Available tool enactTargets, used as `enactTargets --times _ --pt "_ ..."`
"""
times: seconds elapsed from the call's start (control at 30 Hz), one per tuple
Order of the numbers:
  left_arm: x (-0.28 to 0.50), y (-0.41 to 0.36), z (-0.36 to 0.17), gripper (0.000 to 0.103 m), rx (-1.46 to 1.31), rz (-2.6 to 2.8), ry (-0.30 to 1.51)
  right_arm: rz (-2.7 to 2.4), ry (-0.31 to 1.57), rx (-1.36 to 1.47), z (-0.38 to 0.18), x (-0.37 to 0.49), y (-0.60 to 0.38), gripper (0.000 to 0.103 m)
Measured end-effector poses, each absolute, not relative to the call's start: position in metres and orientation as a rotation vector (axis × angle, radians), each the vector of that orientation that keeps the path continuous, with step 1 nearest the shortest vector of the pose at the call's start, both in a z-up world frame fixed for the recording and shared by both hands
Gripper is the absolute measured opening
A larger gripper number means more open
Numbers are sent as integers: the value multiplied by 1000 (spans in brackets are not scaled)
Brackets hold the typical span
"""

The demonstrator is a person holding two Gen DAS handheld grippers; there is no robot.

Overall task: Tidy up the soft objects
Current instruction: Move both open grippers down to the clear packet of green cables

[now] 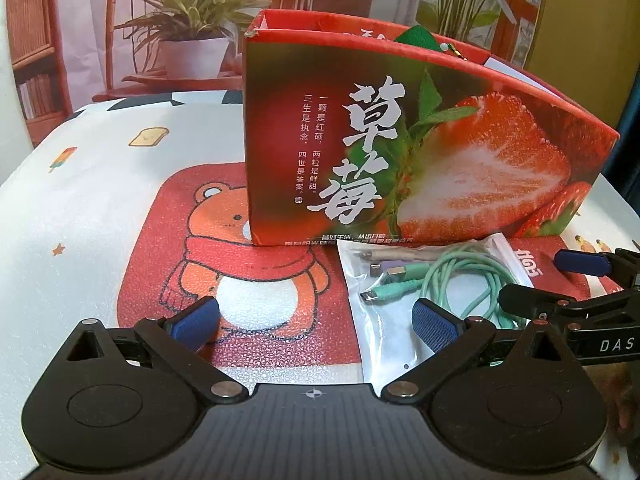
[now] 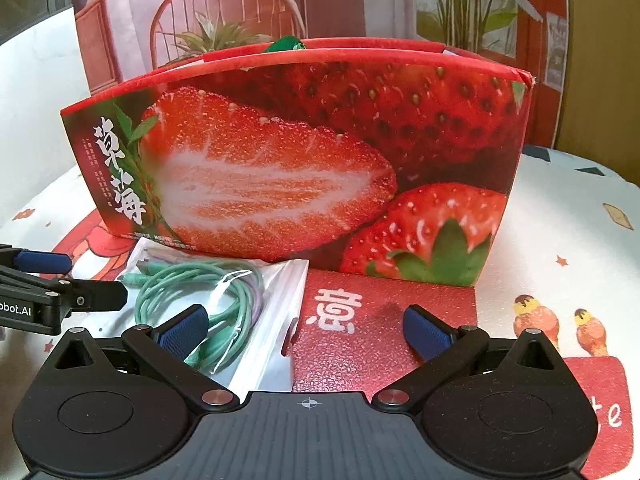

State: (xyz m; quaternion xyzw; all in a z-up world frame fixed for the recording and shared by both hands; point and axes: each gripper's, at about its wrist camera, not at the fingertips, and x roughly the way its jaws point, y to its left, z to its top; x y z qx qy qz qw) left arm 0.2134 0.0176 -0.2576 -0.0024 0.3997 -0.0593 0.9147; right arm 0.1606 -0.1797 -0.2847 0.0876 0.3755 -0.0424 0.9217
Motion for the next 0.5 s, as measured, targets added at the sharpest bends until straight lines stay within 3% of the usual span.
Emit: enactTargets --times 0.5 --pt "220 19 -252 102 -45 -145 844 -86 771 184 -285 161 -180 103"
